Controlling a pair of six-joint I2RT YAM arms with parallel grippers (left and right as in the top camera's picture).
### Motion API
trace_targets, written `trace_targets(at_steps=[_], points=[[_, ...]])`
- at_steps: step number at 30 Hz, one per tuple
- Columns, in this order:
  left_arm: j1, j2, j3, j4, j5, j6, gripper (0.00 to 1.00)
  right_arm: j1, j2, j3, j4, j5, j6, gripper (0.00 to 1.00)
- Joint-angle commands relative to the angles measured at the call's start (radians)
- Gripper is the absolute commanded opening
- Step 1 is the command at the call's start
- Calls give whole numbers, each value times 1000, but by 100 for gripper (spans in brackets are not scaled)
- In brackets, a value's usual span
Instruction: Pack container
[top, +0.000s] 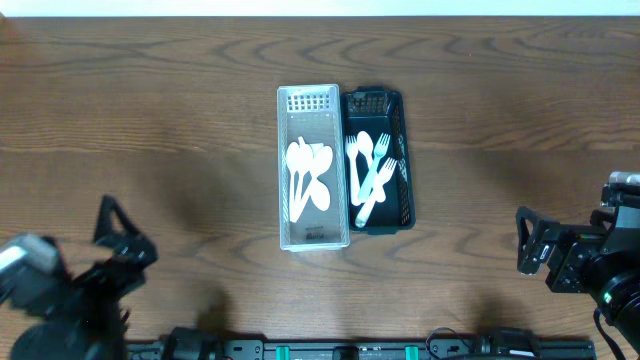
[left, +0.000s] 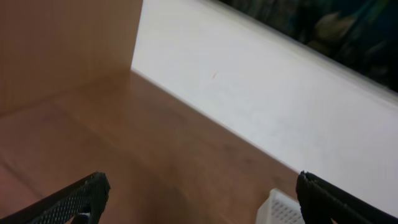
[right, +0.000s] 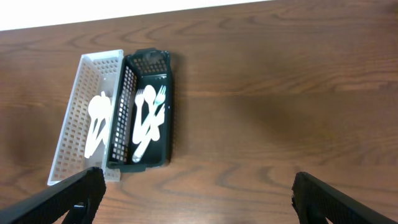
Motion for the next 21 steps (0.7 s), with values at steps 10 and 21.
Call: trace_targets(at_steps=[10,21], points=[[138,-235,-375,135,-9,-169,98,11,1,2,-4,-4,9,99],[143,-409,-621,169,-9,-169,98,11,1,2,-3,-4,9,99]])
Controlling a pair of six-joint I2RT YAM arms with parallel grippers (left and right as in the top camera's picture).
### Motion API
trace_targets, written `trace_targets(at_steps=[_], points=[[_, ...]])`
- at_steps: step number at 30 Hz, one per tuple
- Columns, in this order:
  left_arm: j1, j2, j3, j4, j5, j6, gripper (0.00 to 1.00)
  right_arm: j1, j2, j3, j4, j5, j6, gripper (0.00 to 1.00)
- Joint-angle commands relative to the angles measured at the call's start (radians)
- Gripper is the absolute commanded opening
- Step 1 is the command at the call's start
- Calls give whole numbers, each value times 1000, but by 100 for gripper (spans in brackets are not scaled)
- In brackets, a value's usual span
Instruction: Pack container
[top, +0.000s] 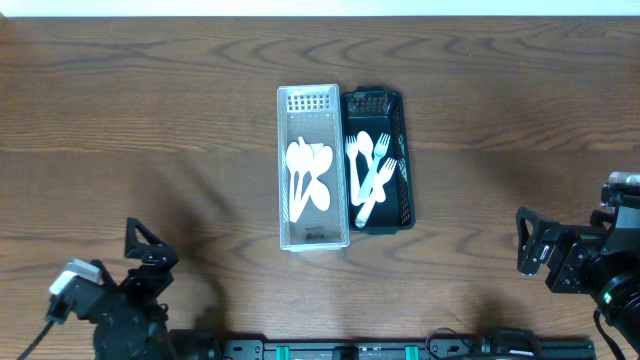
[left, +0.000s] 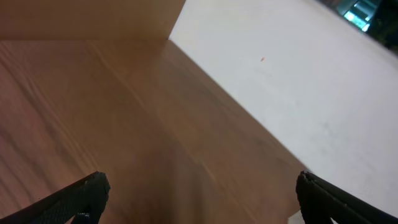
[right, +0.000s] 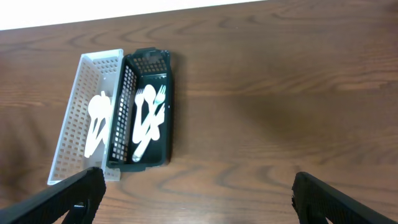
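Note:
A white slotted basket (top: 285, 170) at the table's middle holds several white plastic spoons (top: 310, 176). Touching its right side, a dark green basket (top: 403, 170) holds several white forks (top: 369, 172). Both baskets also show in the right wrist view, the white one (right: 74, 118) and the green one (right: 166, 124). My left gripper (top: 143, 255) sits at the near left, open and empty, its camera facing bare wood and the pale floor beyond. My right gripper (top: 527, 241) rests at the near right edge, open and empty, far from the baskets.
The brown wooden table (top: 120, 120) runs to a far edge bordered by white (top: 320, 8). A black rail with green fittings (top: 350, 350) lies along the near edge between the arm bases.
My left arm has shifted rightward along the near edge and swung, so its camera now shows more table and no basket corner. The right arm and both baskets are unchanged.

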Motion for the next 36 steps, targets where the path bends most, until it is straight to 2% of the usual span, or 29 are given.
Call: trace_targets(at_steps=[1,13,19,36], points=[[7,-34,-76,20,-9,-5,98,11,1,2,-2,-4,9,99],[7,-55,-313,159,-9,-5,98,11,1,2,-2,-4,9,99],[7,-55,-356,212,-9,-5,98,11,1,2,-2,-4,9,99],[11,-55,-420,233,-9,-5,98,11,1,2,-2,-4,9,99]])
